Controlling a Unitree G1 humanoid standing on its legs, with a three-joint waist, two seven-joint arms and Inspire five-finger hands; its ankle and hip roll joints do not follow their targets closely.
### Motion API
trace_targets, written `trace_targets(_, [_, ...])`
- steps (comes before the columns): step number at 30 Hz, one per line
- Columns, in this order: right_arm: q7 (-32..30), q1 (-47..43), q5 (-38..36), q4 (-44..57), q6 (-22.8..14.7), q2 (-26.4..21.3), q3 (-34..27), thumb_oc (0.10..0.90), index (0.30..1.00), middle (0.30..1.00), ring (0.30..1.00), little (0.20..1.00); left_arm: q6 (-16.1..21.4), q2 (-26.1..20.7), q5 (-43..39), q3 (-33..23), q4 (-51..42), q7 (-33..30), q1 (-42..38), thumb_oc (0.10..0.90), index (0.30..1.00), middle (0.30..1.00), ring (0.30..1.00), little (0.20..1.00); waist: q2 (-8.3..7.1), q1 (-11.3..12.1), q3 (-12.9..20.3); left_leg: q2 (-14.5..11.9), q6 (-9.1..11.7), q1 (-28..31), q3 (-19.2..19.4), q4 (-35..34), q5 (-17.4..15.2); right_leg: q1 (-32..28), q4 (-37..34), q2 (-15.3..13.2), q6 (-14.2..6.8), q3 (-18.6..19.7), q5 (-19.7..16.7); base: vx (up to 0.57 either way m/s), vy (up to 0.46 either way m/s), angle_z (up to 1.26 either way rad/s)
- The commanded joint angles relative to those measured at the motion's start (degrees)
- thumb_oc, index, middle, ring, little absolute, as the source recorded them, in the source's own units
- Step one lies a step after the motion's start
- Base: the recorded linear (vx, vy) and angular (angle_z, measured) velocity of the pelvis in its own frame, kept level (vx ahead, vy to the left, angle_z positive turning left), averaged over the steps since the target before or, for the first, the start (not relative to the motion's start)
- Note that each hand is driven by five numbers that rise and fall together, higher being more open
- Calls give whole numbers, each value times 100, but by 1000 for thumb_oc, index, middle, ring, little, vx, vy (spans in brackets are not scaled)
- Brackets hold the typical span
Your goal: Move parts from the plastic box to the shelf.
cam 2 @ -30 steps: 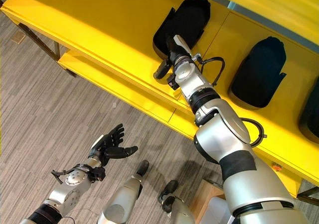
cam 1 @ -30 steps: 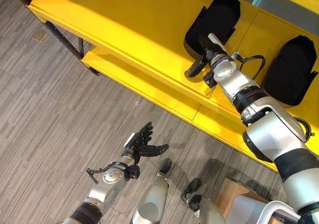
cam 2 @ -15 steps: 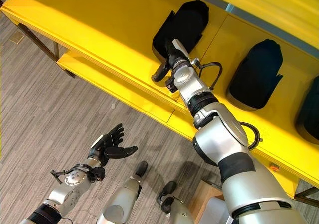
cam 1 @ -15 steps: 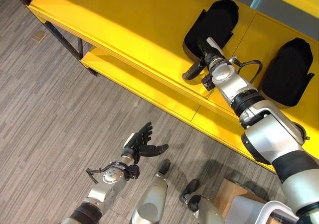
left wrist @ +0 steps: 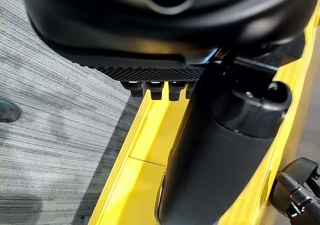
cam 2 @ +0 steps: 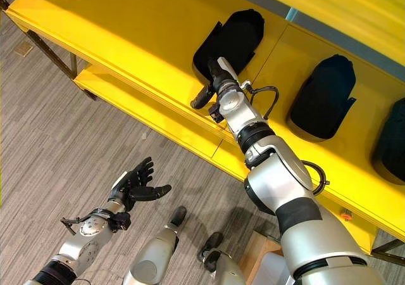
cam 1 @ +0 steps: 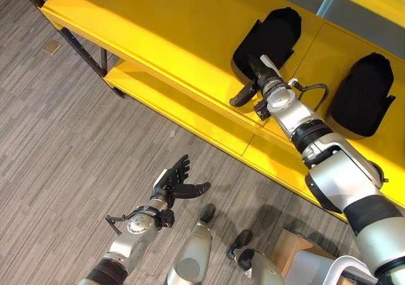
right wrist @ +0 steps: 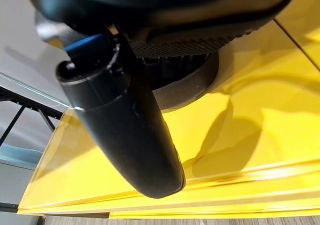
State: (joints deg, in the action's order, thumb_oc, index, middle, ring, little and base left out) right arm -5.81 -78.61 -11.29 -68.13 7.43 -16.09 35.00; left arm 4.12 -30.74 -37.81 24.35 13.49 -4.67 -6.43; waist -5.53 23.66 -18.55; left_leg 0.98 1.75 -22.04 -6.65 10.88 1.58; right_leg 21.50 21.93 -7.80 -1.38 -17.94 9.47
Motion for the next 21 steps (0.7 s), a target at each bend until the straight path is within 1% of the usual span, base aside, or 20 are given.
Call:
trace_targets(1, [-120, -329, 65, 619, -291, 16, -175, 900, 1000, 1000, 1000, 1000, 345, -436, 105, -376, -681, 54, -104, 900, 1000, 1000, 1000, 1000, -494, -16, -133, 356, -242, -524, -67, 781, -650, -2366, -2266, -40, -515, -125, -975, 0, 0, 0])
trace_targets(8, [-130, -398, 158, 568, -290, -35, -173, 900, 1000, 1000, 1000, 1000, 310, -497, 119, -401, -709, 108, -33, 900, 1000, 1000, 1000, 1000, -485, 7, -120, 379, -225, -508, -118, 696, -571, -2369, -2270, -22, -495, -192, -921, -13, -4, 3])
trace_targets(10, [-131, -446, 196, 577, -280, -81, -164, 900, 1000, 1000, 1000, 1000, 300, -498, 132, -420, -704, 107, -4, 900, 1000, 1000, 1000, 1000, -504, -4, -91, 387, -226, -495, -131, 668, -559, -2374, -2276, -21, -498, -196, -941, -3, -6, 6])
trace_targets(21, [-114, -560, 266, 379, -276, -170, -84, 900, 1000, 1000, 1000, 1000, 284, -466, 115, -405, -707, 137, -6, 900, 1000, 1000, 1000, 1000, -536, -62, -55, 370, -240, -425, -115, 653, -586, -2391, -2256, -17, -490, -143, -948, 0, -1, 2])
